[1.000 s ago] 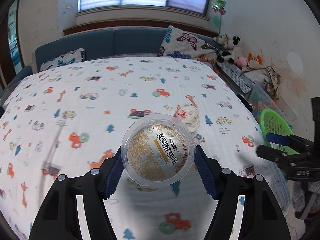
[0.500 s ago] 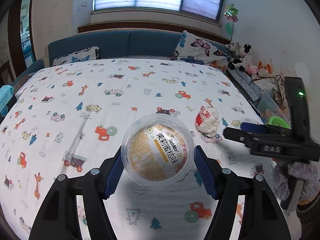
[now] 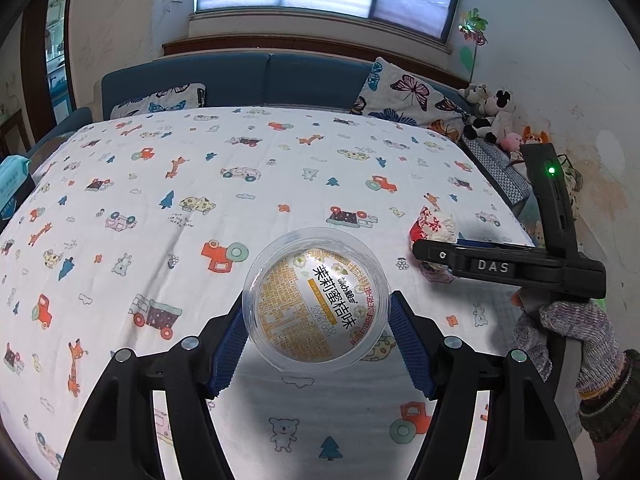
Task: Collect trash
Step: 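Grasp the crumpled white paper with the right gripper, then drop the crumpled paper into the basket with the right gripper while the left carries the container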
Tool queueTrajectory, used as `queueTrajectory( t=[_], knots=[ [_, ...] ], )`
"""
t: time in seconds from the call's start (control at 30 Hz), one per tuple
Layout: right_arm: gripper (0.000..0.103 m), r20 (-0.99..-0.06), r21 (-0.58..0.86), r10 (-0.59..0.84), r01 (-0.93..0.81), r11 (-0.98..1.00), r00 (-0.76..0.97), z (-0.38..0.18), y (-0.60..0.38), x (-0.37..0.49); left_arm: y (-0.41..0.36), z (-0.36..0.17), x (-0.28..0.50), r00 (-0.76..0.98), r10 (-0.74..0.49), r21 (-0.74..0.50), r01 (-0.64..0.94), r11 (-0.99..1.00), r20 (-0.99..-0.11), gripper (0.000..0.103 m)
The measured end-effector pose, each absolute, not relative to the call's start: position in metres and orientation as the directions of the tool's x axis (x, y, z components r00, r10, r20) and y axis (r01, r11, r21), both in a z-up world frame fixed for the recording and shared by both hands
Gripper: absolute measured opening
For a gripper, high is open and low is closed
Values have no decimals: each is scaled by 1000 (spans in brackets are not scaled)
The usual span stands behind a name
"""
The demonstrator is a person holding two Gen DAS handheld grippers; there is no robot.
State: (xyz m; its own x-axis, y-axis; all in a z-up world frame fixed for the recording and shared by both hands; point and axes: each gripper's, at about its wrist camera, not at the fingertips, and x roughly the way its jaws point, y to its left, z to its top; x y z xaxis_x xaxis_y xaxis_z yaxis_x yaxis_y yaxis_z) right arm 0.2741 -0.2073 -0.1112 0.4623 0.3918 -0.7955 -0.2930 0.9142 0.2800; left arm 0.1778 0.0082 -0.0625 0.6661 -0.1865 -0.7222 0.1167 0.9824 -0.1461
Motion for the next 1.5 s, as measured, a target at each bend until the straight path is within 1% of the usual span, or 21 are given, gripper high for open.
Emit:
queueTrajectory(
  t=[0.07,0.1,0.3,0.63,0.9,1.2,1.5],
  knots=[
    [65,-799,276,390,-297,914,457,-113,-205,275,9,-64,178,664,-185,-146,115,983,-724,66],
    [61,-798,271,388,-300,915,461,-112,-204,274,9,-64,178,663,-185,-147,113,983,-725,66],
    [56,-794,266,389,-310,913,467,-109,-205,268,7,-63,177,665,-189,-149,118,982,-722,66],
    [56,-777,255,381,-303,918,501,-92,-224,245,-12,-54,167,671,-217,-151,156,976,-709,66],
    [56,-768,243,346,-255,936,539,-80,-259,215,-40,-48,159,668,-261,-155,215,964,-697,66],
    [56,-765,211,262,-156,965,588,-70,-319,179,-77,-47,154,641,-317,-162,289,943,-699,66],
    [58,-771,163,132,-7,987,623,-65,-400,154,-117,-42,150,623,-364,-157,362,919,-693,66]
  ],
)
